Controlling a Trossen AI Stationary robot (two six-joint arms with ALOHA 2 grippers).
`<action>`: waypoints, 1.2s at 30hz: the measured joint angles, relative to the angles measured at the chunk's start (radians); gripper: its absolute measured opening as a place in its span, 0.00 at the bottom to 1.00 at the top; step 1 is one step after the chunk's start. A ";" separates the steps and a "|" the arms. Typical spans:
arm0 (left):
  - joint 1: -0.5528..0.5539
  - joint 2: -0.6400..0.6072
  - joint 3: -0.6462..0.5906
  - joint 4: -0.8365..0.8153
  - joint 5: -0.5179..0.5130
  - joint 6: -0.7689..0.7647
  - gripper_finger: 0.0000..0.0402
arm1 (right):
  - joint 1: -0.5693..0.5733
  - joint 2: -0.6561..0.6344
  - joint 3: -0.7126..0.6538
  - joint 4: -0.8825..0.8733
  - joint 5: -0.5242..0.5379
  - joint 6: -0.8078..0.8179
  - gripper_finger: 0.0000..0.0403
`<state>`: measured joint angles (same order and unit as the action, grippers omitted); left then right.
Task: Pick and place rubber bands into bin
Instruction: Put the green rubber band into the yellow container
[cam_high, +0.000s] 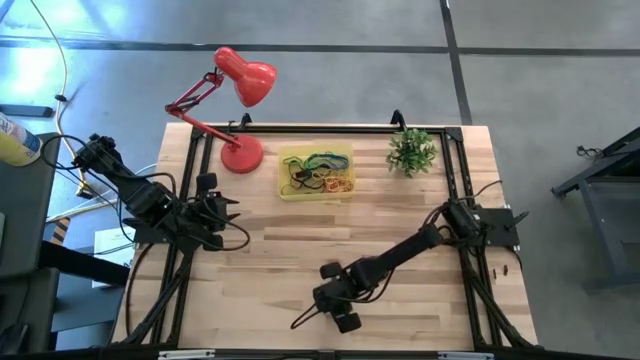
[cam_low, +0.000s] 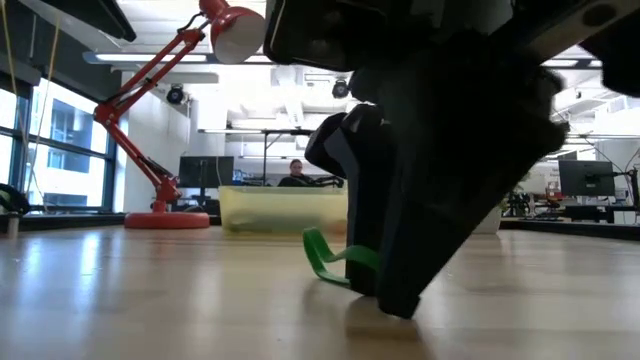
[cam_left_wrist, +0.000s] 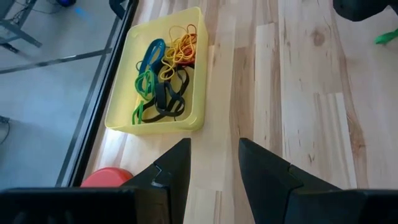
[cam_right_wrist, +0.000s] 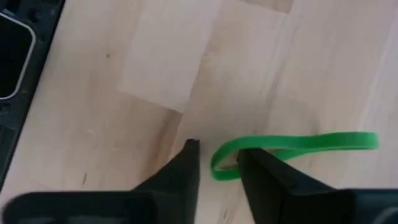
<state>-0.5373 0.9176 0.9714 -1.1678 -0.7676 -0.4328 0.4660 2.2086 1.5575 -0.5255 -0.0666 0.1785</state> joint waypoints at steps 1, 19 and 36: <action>0.000 0.000 0.000 0.000 -0.001 0.000 0.31 | 0.000 0.000 0.000 -0.001 -0.002 0.001 0.21; 0.000 0.000 0.000 0.000 -0.011 0.007 0.31 | -0.053 -0.090 -0.007 -0.062 0.087 0.027 0.01; 0.000 0.000 0.000 0.030 -0.048 0.009 0.31 | -0.353 -0.313 -0.005 -0.081 0.255 -0.184 0.00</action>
<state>-0.5370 0.9180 0.9718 -1.1376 -0.8154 -0.4233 0.1125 1.8955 1.5528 -0.6063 0.1880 -0.0051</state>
